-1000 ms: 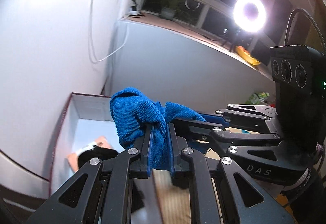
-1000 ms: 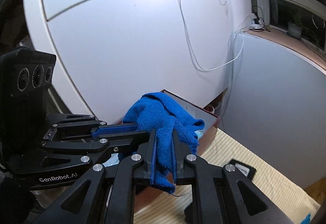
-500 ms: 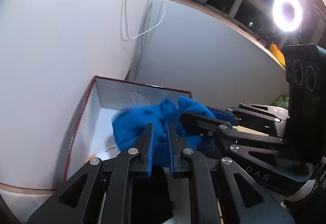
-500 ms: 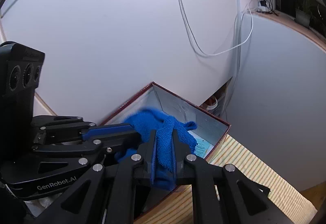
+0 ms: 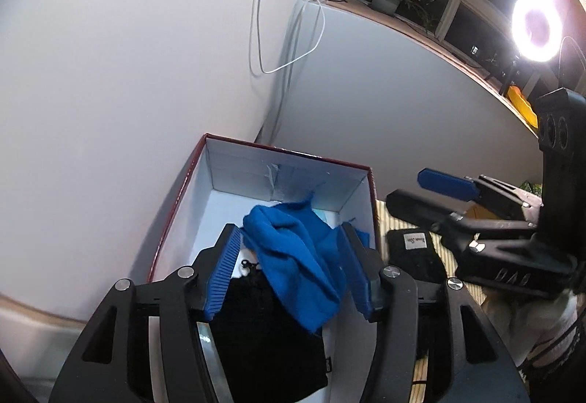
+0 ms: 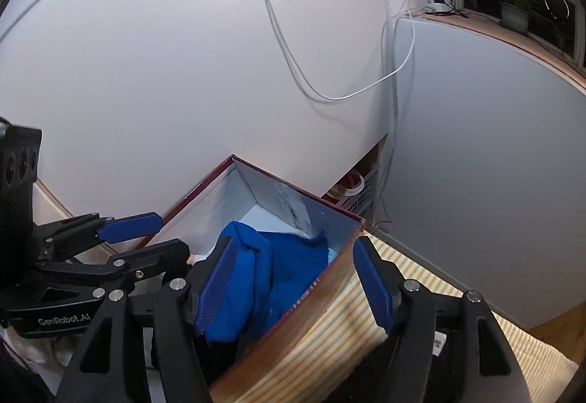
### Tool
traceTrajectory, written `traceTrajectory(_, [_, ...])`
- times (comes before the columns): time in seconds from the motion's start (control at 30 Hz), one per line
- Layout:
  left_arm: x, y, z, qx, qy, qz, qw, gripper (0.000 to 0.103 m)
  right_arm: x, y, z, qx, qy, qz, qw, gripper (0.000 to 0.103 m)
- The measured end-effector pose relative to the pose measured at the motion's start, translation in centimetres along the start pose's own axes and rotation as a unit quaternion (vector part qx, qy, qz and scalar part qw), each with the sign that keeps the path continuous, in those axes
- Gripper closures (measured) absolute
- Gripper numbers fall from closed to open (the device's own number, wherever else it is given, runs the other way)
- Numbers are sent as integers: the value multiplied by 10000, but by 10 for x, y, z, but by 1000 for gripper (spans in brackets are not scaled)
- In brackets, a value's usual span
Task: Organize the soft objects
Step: 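Release the towel into the shoebox and move both grippers to the glove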
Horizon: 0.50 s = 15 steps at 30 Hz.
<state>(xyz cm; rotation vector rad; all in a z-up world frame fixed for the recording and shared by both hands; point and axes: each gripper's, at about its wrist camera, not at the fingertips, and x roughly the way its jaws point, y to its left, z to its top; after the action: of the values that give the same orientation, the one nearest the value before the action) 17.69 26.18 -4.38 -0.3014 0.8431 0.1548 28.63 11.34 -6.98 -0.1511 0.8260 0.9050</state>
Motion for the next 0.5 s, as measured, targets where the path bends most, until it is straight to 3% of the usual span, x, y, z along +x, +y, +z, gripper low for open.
traceTrajectory(0.17, [-11,-14,-13,54,-23,-214,9998,49,-24,-13,-9,114,-81,-73,9999,35])
traceTrajectory(0.27, [-19,-30,-25,81,-44,-460,9989,40,-39,-23,-21,259,-41,-46,9996,34])
traceTrajectory(0.5, [-30,-81,-54,338,40,-1058,9938,30,-64,-61,-60,688,168,-5,9975,30])
